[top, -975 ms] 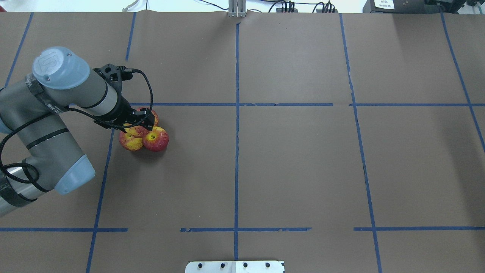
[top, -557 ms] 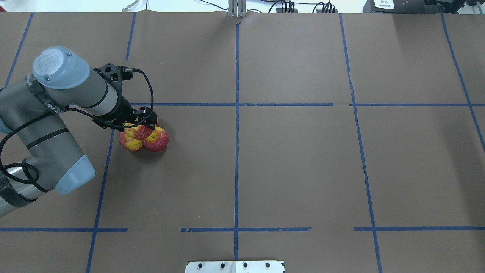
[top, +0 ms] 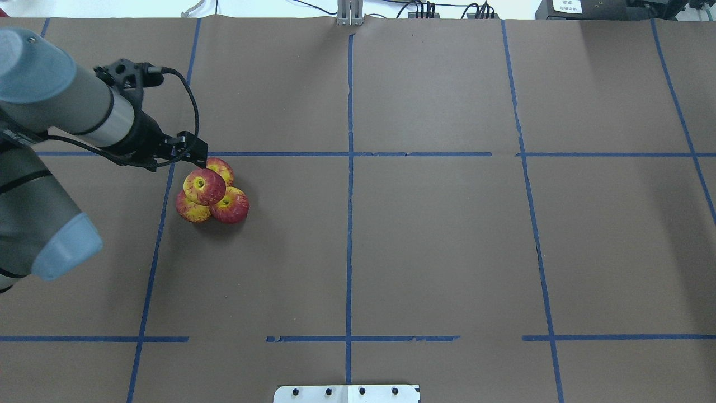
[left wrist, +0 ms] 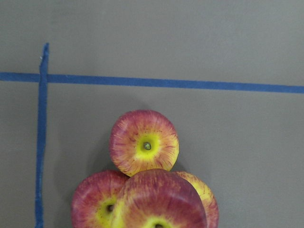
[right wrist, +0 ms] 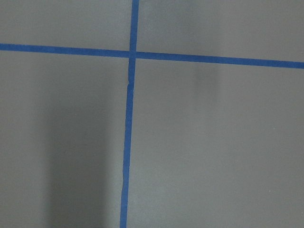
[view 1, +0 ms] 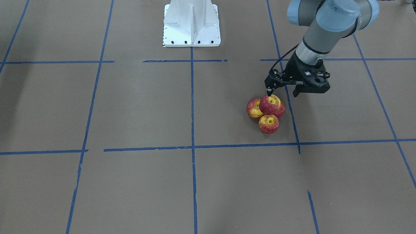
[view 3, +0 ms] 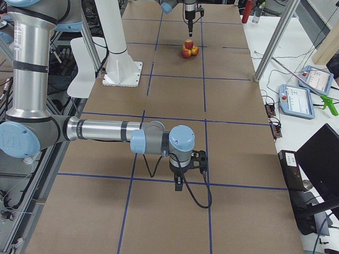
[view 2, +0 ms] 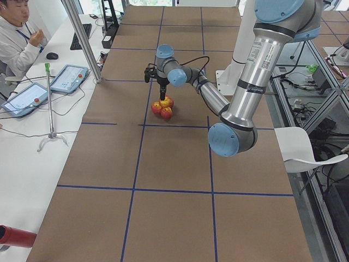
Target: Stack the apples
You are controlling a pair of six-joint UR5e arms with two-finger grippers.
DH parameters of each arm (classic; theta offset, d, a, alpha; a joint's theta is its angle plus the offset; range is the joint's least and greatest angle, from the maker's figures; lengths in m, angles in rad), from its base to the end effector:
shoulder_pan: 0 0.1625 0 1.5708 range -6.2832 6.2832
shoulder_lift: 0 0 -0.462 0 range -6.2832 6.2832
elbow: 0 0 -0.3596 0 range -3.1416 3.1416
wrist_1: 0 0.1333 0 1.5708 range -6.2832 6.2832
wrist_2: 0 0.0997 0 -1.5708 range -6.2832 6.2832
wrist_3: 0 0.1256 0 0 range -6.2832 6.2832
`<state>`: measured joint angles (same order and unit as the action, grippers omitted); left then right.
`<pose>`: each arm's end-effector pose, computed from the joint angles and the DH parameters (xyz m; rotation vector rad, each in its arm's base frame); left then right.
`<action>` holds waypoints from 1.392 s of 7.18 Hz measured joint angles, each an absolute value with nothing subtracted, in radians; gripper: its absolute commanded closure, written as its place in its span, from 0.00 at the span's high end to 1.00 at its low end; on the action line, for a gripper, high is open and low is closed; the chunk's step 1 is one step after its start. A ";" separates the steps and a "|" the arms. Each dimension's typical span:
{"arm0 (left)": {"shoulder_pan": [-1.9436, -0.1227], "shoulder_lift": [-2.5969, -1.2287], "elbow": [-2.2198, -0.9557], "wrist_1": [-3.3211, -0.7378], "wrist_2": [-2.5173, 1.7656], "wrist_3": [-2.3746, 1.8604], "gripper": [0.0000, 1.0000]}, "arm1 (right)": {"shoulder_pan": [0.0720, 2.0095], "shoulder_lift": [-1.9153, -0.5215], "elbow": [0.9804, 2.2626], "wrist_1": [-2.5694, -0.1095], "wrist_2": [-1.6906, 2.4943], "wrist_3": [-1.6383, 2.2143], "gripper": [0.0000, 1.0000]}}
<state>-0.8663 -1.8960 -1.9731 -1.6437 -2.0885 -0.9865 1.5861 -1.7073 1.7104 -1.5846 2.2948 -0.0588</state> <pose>0.3110 -0.4758 0.3656 0.1522 0.9083 -0.0547 0.0562 -0.3946 0.7142 0.0166 -0.7239 -0.0377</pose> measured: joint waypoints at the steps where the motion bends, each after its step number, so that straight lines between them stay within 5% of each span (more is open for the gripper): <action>1: -0.933 -1.847 -2.022 -1.621 -2.098 -0.886 1.00 | 1.586 -1.707 1.710 -1.585 2.295 -0.058 1.00; 4: -1.147 -1.664 -2.015 -1.615 -2.192 -0.431 1.00 | 1.586 -1.707 1.710 -1.585 2.295 -0.059 1.00; 10: -1.559 -1.554 -1.656 -1.584 -2.353 0.213 1.00 | 1.586 -1.707 1.710 -1.585 2.295 -0.058 1.00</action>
